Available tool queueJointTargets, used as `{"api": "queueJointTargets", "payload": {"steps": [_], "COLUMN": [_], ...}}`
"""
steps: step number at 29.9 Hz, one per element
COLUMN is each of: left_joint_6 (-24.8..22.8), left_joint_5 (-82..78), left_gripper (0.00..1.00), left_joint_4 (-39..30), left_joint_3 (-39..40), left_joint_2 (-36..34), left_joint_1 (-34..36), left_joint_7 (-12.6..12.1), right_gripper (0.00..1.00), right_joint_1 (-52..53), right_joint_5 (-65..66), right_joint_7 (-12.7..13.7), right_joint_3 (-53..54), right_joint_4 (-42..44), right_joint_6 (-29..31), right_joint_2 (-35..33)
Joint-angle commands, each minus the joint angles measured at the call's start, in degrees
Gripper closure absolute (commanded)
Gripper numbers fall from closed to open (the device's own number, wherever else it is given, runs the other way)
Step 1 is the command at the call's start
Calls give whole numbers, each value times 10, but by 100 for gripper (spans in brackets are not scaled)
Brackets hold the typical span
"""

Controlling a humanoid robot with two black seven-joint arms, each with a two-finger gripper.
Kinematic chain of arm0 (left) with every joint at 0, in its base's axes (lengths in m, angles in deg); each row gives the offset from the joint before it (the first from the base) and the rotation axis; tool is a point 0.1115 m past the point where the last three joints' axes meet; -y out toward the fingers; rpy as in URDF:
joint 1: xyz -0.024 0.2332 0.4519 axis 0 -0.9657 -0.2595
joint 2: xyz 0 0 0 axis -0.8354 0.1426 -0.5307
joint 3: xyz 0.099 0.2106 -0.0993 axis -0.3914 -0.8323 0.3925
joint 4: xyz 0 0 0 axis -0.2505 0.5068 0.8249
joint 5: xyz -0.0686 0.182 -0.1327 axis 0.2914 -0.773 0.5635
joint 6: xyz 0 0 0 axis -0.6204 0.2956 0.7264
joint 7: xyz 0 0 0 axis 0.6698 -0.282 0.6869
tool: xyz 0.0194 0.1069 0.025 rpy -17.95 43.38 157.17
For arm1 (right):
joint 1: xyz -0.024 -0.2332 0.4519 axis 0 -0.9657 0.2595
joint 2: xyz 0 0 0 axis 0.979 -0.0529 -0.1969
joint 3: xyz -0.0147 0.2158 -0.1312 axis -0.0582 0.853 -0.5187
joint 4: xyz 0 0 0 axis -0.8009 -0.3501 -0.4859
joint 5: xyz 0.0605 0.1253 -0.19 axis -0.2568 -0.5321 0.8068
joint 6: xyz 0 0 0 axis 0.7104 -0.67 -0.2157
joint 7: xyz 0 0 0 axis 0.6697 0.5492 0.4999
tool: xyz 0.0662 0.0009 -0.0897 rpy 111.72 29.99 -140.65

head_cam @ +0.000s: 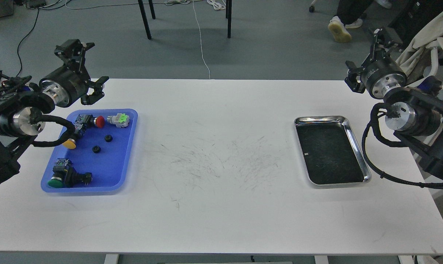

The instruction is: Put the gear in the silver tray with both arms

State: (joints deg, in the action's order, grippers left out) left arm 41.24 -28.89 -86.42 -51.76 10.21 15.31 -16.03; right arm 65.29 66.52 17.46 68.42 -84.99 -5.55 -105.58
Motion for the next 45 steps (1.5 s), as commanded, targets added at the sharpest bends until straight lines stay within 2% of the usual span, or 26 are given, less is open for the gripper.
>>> {"api": "queueJointTargets", "payload": {"steps": [1, 3, 5, 8, 12, 16, 45], "left_joint_6": [-5, -7, -21, -34, -81, -38, -40], "left_joint_5": [0, 2, 8, 5, 11, 3, -2], "left_gripper": [2, 2, 2, 2, 2, 2, 2], "left_joint_4": [1, 1, 0, 12, 8, 13, 7], "left_joint_3": [3, 3, 5, 9, 33, 20, 12], "left_joint_2": [-1, -3, -7, -6, -28, -26, -27], "left_joint_1": [1, 1, 1, 4, -2, 0, -6], "left_joint_7": [3, 20, 27, 25, 30, 28, 32], "right_gripper": [1, 1, 1, 1, 1, 1, 1], "right_joint_1": [0, 0, 0, -1, -1, -2, -1], "right_joint_5": [0, 0, 0, 0, 0, 0, 0], "right_joint_7": [0, 0, 0, 0, 0, -1, -3], "right_joint_3": [0, 0, 0, 0, 0, 0, 2], "right_joint_4": [0, 0, 0, 0, -1, 0, -1], "right_joint_6": [0, 0, 0, 0, 0, -2, -5], "right_joint_2": [0, 0, 0, 0, 0, 0, 13]}}
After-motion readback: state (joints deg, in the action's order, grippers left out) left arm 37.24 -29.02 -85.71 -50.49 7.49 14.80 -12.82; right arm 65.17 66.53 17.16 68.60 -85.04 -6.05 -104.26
